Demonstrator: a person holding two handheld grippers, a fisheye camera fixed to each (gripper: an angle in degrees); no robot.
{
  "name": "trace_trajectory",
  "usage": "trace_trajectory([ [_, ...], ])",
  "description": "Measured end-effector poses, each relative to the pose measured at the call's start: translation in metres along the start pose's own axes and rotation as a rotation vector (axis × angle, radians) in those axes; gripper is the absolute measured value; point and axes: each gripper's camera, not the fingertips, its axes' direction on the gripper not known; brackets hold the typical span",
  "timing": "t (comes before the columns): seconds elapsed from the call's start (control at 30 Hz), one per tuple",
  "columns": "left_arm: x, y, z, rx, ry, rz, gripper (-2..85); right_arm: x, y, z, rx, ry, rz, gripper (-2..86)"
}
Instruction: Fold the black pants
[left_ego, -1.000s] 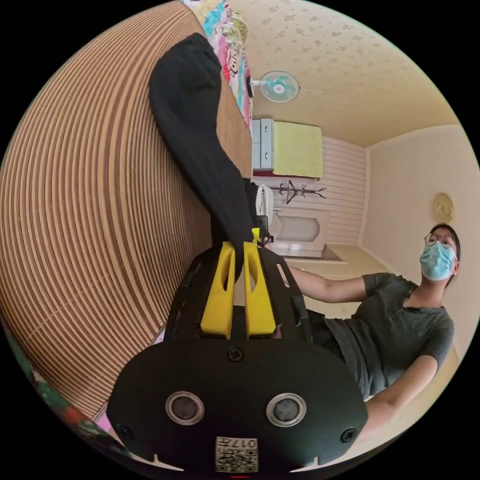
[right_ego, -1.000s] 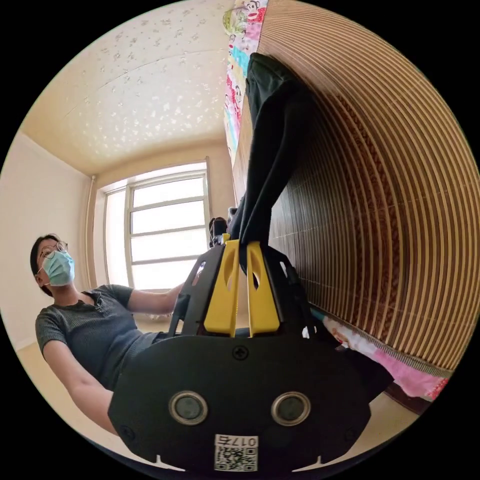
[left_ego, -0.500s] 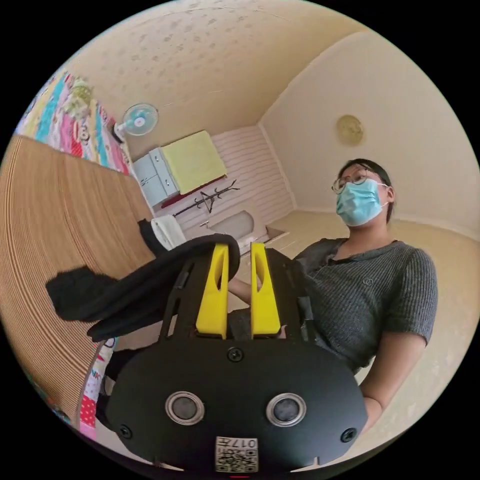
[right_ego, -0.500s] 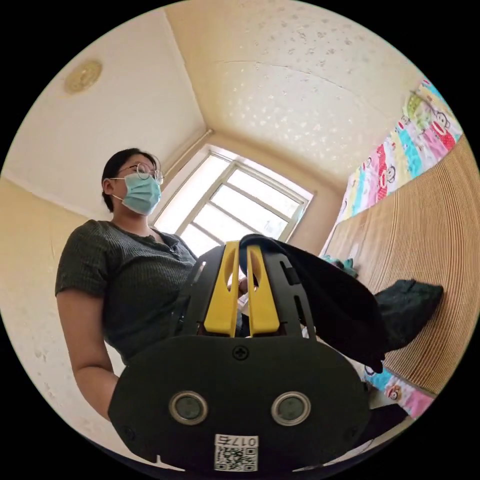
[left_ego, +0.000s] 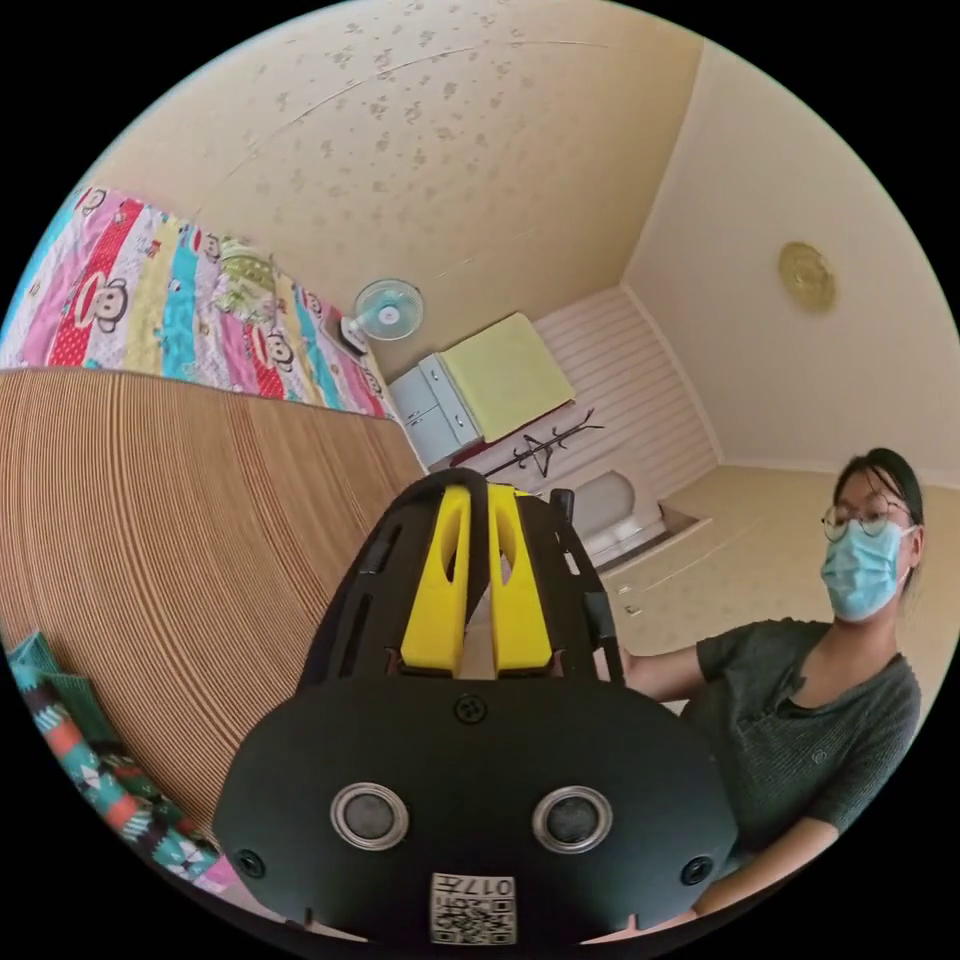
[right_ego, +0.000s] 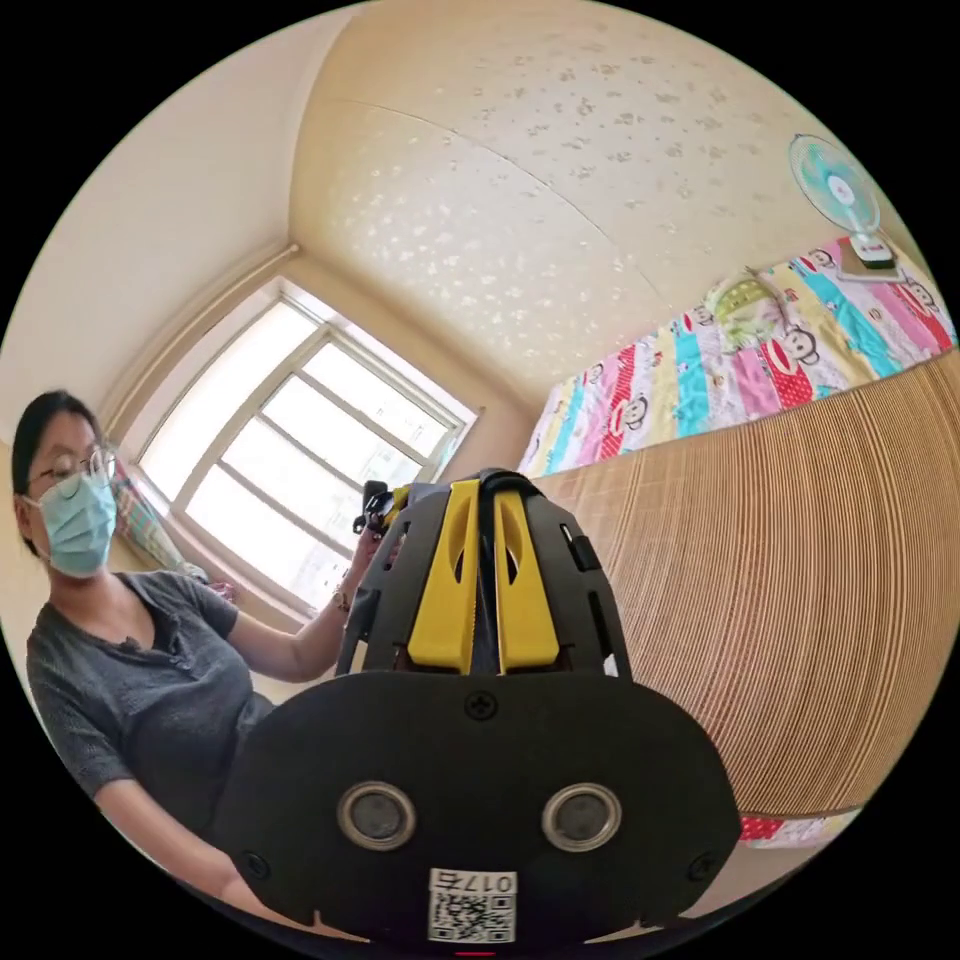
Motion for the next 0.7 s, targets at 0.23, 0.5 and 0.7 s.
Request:
trace_trajectory([
  [0.23,-0.107,0.067,0.035,-0.219,-0.286,-0.219,3.4,0.135,0.077,0.1,-0.114,0.166,0.247,2.2],
  [0.5,-0.154,0.257,0.034,-0.33,-0.263,-0.612,4.1,0.211,0.296,0.123,-0.324,0.175,0.6,3.8],
  [0.7,-0.16,0.299,0.006,-0.313,-0.346,-0.739,10.0,0.271,0.349,0.102,-0.356,0.267,0.853,10.5],
])
